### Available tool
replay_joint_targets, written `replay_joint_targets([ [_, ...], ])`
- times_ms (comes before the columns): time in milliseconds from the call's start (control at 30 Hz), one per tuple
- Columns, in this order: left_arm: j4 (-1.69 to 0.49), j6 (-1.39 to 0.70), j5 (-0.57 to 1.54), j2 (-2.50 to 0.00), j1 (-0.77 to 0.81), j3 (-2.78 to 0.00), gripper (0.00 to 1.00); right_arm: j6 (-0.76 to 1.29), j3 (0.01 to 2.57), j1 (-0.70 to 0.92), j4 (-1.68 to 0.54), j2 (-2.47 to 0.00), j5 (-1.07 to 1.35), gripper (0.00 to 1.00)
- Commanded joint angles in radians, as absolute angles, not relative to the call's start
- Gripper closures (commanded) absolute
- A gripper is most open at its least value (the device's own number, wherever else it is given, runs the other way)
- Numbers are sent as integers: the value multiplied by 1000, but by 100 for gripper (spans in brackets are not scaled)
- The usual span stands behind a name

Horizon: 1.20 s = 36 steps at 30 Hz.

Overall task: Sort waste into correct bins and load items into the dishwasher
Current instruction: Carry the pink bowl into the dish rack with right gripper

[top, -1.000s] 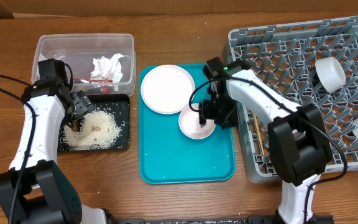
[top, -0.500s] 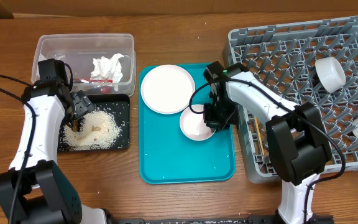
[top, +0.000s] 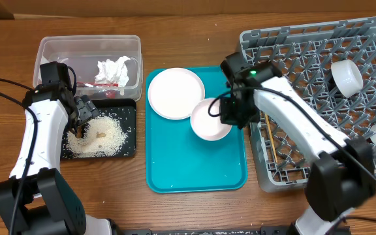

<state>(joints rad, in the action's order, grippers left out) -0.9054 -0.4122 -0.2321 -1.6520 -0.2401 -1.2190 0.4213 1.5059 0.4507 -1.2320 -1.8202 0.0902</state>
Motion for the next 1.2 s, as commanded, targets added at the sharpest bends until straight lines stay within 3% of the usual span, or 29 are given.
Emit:
replay_joint_targets([
  [0,-907,-404,-235,-1660,-242,-1213,0,485,1539,444,-1219,-1686,-107,96],
  [167,-907,-404,-235,-1660,-242,-1213,0,450,1539,366,-1161,-1557,-294,96],
  [500,-907,-404,-235,-1660,-242,-1213,0,381,1539,152,-1089,-1549,-472,96],
  [800,-907,-404,-236,-1660,-242,-1213,0,282,1538,33,-753,-1563,-552,96],
  [1167,-907,-404,-235,-1660,-242,-1213,0,99,1538,0,-448,-1739,-972,96],
])
